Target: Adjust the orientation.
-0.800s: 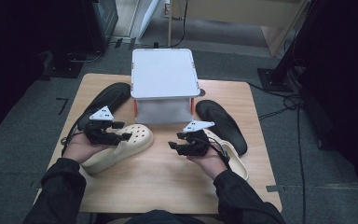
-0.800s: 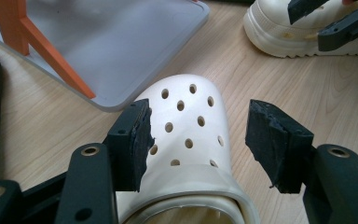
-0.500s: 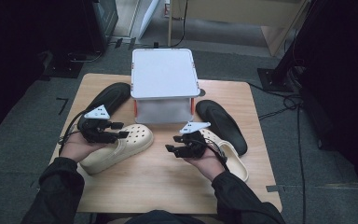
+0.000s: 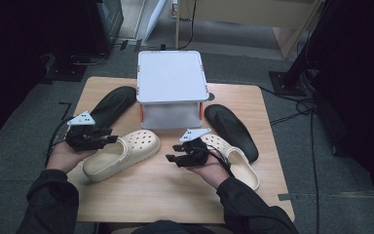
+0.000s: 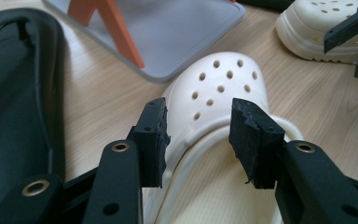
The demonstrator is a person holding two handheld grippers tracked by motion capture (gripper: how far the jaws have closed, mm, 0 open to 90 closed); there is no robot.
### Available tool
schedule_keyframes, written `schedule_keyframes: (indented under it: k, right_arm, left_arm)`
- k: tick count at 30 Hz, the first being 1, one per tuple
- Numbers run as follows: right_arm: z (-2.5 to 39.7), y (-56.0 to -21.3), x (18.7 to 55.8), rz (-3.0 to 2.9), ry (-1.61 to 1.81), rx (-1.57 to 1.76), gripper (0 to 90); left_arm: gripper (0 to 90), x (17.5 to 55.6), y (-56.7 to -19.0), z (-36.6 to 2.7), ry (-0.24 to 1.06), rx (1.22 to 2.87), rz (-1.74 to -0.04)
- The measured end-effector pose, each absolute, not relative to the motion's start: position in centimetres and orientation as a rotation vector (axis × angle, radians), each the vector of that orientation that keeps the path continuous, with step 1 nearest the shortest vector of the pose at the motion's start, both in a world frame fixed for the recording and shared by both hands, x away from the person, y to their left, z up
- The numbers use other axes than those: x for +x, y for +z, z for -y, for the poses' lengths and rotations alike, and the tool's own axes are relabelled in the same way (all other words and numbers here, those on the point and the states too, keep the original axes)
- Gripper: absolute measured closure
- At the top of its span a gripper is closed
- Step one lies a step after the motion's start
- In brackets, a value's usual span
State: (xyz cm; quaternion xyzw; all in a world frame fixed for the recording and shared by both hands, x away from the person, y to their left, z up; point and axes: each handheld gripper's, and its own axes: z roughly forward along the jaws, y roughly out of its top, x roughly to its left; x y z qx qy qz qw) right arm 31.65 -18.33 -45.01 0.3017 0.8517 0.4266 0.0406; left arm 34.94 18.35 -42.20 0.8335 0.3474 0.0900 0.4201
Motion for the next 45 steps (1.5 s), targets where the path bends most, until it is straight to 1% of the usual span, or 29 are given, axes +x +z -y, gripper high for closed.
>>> schedule_keyframes:
  k: [3,7,12,13,14,15,16,19,22,24,26,31,34,35,36,39,42,43,44,45]
  right_arm:
    - [18.0,-45.1,31.8,-2.616,1.315,0.915,52.5]
    - [17.5,-45.2,31.9,-2.623,1.341,0.906,55.5]
    - [16.6,-45.7,31.7,-2.611,1.364,0.841,56.3]
    - [16.1,-46.0,31.7,-2.606,1.358,0.828,58.9]
    - [16.1,-46.0,31.7,-2.606,1.358,0.828,58.9]
    - [15.8,-46.2,31.8,-2.601,1.357,0.830,61.6]
    - [15.8,-46.2,31.8,-2.601,1.357,0.830,61.6]
    - [15.2,-46.5,31.8,-2.597,1.353,0.822,65.5]
    - [14.7,-47.0,31.8,-2.598,1.350,0.799,65.8]
    - [14.3,-47.3,31.8,-2.604,1.354,0.787,65.0]
    - [13.9,-47.7,31.8,-2.617,1.358,0.780,64.7]
    - [13.6,-47.8,31.6,-2.626,1.345,0.772,64.8]
    - [13.6,-47.8,31.6,-2.629,1.346,0.770,65.1]
    - [13.6,-47.8,31.6,-2.629,1.346,0.770,65.1]
    - [13.6,-47.8,31.6,-2.631,1.347,0.770,65.1]
    - [13.5,-47.9,31.6,-2.634,1.342,0.774,65.1]
    - [13.5,-47.8,31.5,-2.631,1.345,0.773,65.3]
    - [13.5,-47.8,31.6,-2.625,1.350,0.765,65.3]
    - [13.6,-47.7,31.6,-2.619,1.360,0.764,65.3]
    - [13.6,-47.7,31.6,-2.619,1.360,0.764,65.3]
  left_arm:
    - [58.3,34.7,-42.4,-19.0,0.231,2.083,-0.894]
    - [60.7,34.6,-42.7,-20.2,0.239,2.074,-0.930]
    - [63.3,34.7,-43.7,-21.9,0.244,2.108,-0.978]
    - [63.9,34.8,-44.0,-22.1,0.233,2.103,-0.985]
    - [63.9,34.9,-44.2,-22.2,0.228,2.106,-0.991]
    - [63.3,35.0,-44.5,-22.3,0.221,2.103,-0.989]
    - [63.3,35.1,-44.7,-22.3,0.217,2.103,-0.985]
    - [64.0,35.3,-45.0,-22.2,0.201,2.108,-0.988]
    - [66.1,35.3,-45.2,-22.1,0.193,2.105,-0.980]
    - [66.0,35.3,-45.2,-22.0,0.175,2.110,-0.979]
    - [64.8,35.2,-45.2,-21.9,0.205,2.119,-0.970]
    - [65.1,35.2,-45.0,-22.7,0.224,2.106,-1.001]
    - [67.9,35.3,-45.0,-23.6,0.223,2.063,-1.039]
    - [67.9,35.3,-45.2,-23.5,0.212,2.069,-1.046]
    - [67.8,35.4,-45.7,-23.1,0.195,2.113,-1.039]
    - [69.6,35.5,-46.2,-22.5,0.200,2.151,-1.036]
    - [71.0,35.6,-46.3,-22.5,0.188,2.148,-1.045]
    - [72.0,35.5,-46.3,-22.4,0.186,2.149,-1.042]
    - [75.0,35.5,-46.3,-22.4,0.181,2.148,-1.042]
    - [75.0,35.5,-46.3,-22.3,0.171,2.141,-1.051]
